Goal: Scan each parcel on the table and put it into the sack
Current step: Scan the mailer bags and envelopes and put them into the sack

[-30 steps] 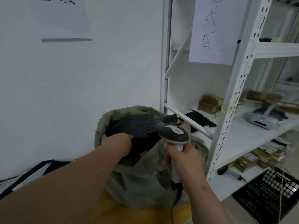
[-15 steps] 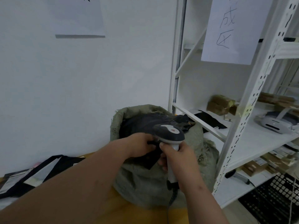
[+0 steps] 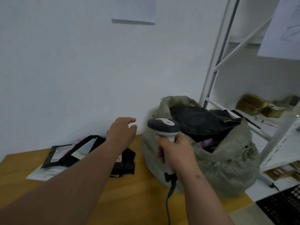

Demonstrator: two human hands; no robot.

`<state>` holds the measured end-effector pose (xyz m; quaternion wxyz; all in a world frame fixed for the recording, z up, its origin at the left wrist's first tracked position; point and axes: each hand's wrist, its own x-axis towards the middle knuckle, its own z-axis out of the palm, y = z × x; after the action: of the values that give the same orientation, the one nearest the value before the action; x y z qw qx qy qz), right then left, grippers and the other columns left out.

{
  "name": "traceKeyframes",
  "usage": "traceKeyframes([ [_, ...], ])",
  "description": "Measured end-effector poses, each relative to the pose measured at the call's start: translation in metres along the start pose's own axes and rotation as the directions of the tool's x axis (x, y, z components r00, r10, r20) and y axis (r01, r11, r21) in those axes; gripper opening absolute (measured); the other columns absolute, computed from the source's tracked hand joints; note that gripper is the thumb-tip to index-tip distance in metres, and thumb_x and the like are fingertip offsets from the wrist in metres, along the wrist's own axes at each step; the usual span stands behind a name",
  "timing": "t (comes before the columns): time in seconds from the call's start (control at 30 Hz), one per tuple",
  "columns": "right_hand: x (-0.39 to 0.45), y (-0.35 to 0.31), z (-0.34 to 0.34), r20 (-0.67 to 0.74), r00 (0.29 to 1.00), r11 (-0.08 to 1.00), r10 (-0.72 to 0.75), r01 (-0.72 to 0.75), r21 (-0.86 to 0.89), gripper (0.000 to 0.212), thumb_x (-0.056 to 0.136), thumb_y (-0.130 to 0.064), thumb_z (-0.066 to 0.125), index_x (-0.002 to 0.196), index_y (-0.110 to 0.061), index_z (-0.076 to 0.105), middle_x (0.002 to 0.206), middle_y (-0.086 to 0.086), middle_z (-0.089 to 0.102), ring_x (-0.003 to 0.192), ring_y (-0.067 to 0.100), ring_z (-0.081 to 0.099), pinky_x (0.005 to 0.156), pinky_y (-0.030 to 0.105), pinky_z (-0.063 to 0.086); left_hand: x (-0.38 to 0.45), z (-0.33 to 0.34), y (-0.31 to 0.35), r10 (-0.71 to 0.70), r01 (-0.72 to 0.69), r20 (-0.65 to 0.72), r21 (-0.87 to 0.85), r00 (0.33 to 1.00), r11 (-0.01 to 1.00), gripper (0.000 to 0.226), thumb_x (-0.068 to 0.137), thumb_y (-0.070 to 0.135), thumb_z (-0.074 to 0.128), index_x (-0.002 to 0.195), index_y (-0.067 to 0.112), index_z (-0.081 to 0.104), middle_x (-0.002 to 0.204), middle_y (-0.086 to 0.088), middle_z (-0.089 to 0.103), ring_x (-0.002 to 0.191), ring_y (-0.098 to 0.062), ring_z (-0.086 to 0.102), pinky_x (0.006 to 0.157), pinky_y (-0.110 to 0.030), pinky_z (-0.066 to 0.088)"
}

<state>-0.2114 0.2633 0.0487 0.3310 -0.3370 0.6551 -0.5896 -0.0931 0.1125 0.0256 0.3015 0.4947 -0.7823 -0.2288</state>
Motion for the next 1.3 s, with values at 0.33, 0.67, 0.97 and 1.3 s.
traceKeyframes([
  [0.33, -0.016, 0.049, 0.125, 0.149, 0.978, 0.988, 0.147, -0.137, -0.076, 0.010, 0.091, -0.020, 0.068, 0.094, -0.012, 0.062, 0.076, 0.009, 0.064, 0.059, 0.019, 0.067, 0.060, 0.036, 0.053, -0.051, -0.048, -0.154, -0.357, 0.354, 0.121, 0.042, 0.926, 0.934, 0.039, 0.096, 0.032, 0.054, 0.135, 0.025, 0.054, 0.130, -0.005, 0.058, 0.108, -0.021, 0.057, 0.096, -0.045, 0.049],
  [0.67, 0.025, 0.087, 0.164, 0.118, 0.967, 0.970, 0.224, -0.209, -0.125, 0.011, 0.092, -0.018, 0.066, 0.086, -0.011, 0.062, 0.068, 0.008, 0.062, 0.053, 0.020, 0.061, 0.052, 0.031, 0.048, -0.049, -0.038, -0.224, -0.526, 0.541, 0.176, -0.047, 0.832, 0.840, 0.040, 0.099, 0.026, 0.049, 0.139, 0.017, 0.050, 0.124, -0.011, 0.056, 0.091, -0.017, 0.055, 0.077, -0.034, 0.051],
  [0.97, 0.104, 0.139, 0.174, 0.083, 0.926, 0.923, 0.370, -0.355, -0.151, 0.013, 0.093, -0.022, 0.067, 0.093, -0.009, 0.064, 0.074, 0.010, 0.065, 0.055, 0.020, 0.067, 0.049, 0.029, 0.050, 0.005, 0.018, -0.262, -0.670, 0.645, 0.207, 0.183, 0.713, 0.742, 0.050, 0.094, 0.037, 0.051, 0.142, 0.025, 0.044, 0.139, -0.006, 0.047, 0.118, -0.028, 0.049, 0.101, -0.046, 0.038],
  [1.3, 0.160, 0.191, 0.176, 0.083, 0.853, 0.851, 0.515, -0.498, -0.169, 0.016, 0.094, -0.020, 0.067, 0.093, -0.005, 0.062, 0.075, 0.012, 0.063, 0.054, 0.020, 0.062, 0.055, 0.034, 0.051, 0.046, 0.073, -0.288, -0.755, 0.712, 0.156, 0.256, 0.637, 0.654, 0.072, 0.088, 0.037, 0.062, 0.148, 0.019, 0.026, 0.145, -0.012, 0.035, 0.130, -0.035, 0.041, 0.106, -0.050, 0.035],
])
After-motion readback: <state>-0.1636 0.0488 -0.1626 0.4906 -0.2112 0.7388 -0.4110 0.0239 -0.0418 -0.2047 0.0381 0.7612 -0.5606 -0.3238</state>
